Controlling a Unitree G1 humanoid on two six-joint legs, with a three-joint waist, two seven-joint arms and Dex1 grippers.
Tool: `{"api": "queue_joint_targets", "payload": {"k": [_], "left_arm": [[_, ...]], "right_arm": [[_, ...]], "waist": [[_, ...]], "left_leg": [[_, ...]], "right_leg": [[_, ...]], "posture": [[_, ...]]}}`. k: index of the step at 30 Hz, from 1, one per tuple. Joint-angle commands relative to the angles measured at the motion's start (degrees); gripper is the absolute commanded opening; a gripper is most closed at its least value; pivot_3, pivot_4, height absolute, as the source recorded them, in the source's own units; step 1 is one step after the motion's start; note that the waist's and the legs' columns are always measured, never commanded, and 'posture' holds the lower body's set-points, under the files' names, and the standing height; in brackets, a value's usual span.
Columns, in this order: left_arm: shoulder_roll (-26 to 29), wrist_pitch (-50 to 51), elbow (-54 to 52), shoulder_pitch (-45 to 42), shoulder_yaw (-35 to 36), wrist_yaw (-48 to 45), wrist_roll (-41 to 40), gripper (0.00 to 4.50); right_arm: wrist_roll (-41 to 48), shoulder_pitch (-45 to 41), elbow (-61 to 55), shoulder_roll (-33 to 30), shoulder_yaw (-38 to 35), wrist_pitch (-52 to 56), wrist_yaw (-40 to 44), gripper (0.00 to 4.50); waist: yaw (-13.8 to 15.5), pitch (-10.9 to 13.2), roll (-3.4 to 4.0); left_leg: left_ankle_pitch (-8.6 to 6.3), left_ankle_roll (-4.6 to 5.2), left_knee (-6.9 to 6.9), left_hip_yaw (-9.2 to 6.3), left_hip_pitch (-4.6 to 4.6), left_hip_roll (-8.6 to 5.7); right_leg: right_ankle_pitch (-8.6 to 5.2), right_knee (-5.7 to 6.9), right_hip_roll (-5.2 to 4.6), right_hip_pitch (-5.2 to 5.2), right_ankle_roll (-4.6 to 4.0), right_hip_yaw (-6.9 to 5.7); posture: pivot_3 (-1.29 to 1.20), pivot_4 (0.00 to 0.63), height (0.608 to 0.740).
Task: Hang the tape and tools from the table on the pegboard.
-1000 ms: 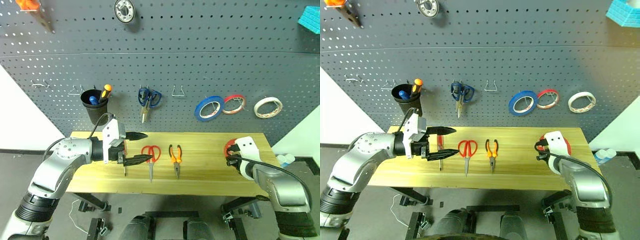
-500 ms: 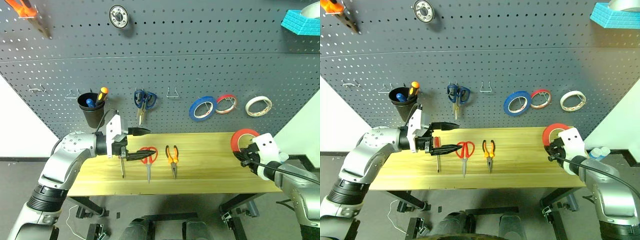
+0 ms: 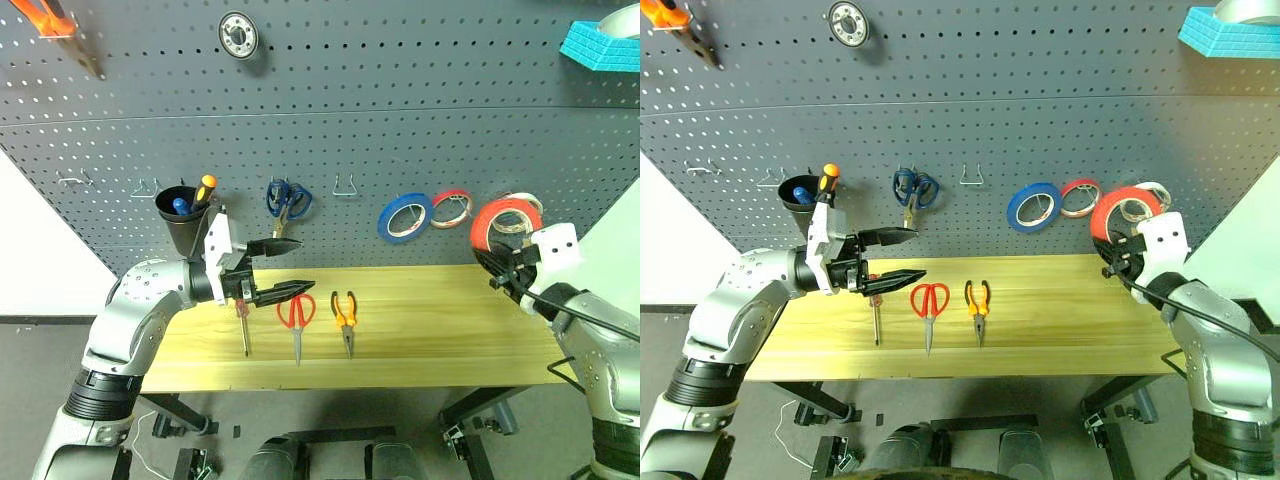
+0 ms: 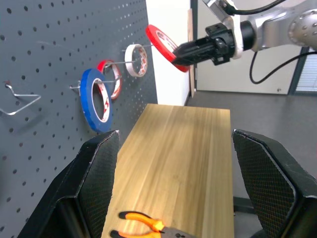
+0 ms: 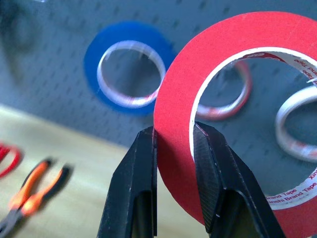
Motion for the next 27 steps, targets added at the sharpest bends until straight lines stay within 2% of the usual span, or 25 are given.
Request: {"api": "queue_joint_targets", "payload": {"k": [1,14,27], "left_arm": [[0.07,-0.87,-1.92,-0.91,1.59,0.5,-0.83,3.8],[2.35,2.2,-6.16,1.71,3.17,1.87,-2.96,3.8],[4.61,5.33,-10.39,3.85,5.09,3.61,-5.41,3.8]], "right_arm": [[-0.85,-3.37,2.5,0.74,0.85,-3.83,-1.36,0.68],[-2.85,-10.52,13.37,3.53,6.56,-9.15,-2.8,0.68],[-4.82,-16.05,28.31,4.71,8.47,-16.75,-1.95,0.68]], "waist": [[0.05,-0.02,-0.01],[0.09,-0.06,0.01],[0.12,-0.08,0.02]], "left_leg": [[0.0,0.0,0.0,0.0,0.0,0.0],[0.03,-0.03,0.01,0.0,0.0,-0.01],[0.06,-0.08,0.03,0.0,0.02,-0.02]], "right_leg": [[0.0,0.01,0.0,0.0,0.0,0.0],[0.0,0.14,0.01,-0.06,0.0,0.02],[0.0,0.29,0.02,-0.1,0.0,0.06]], "posture": [[-0.13,0.0,0.68],[-0.09,0.0,0.68],[-0.05,0.0,0.68]]}}
